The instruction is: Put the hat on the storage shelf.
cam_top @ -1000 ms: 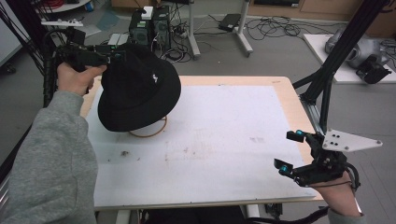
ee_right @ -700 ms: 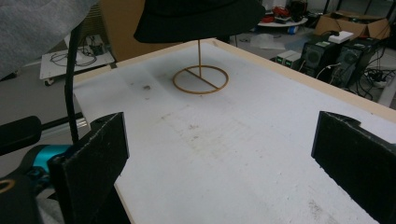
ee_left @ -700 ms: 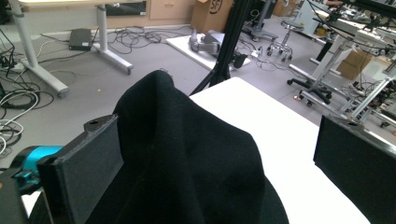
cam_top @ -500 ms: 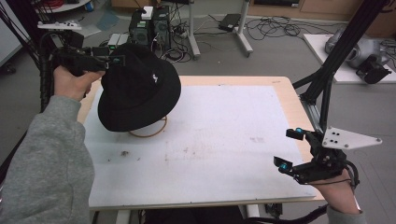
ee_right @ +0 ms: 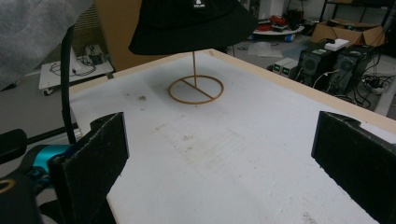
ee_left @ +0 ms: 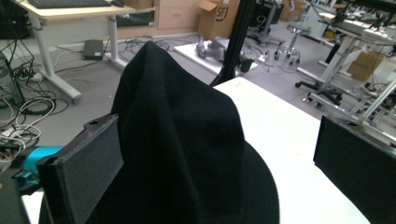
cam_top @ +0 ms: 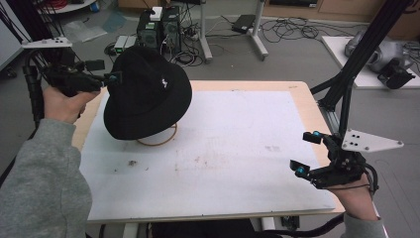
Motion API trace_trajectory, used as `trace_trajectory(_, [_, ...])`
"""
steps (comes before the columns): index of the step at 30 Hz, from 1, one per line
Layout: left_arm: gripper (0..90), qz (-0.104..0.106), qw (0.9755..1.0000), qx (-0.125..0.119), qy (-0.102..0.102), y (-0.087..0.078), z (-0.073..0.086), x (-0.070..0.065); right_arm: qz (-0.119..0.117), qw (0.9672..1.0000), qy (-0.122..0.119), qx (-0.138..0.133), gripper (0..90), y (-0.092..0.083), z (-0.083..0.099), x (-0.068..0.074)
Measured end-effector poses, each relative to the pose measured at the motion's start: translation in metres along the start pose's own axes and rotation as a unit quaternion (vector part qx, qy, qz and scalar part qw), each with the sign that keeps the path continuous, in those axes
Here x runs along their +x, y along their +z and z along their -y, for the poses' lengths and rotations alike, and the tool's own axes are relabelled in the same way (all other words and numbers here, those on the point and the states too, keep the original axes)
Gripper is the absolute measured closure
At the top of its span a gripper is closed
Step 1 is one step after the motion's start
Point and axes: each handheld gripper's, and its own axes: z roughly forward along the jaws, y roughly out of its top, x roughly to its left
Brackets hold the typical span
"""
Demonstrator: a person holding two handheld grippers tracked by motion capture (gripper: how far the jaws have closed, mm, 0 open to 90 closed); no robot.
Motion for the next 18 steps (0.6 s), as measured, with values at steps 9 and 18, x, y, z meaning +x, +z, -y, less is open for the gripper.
trace_trajectory(9, [2.0, 0.001, 0.9997, -0.005, 0.025, -0.013, 0.018, -0.02, -0.002, 1.0, 0.004, -0.006, 3.1, 0.002, -0.001, -0.004])
trace_trajectory(18, [2.0, -0.001, 0.9995, -0.014, 0.029, -0.022, 0.036, -0.032, 0.001, 0.9999, 0.01, -0.011, 3.1, 0.002, 0.001, -0.007])
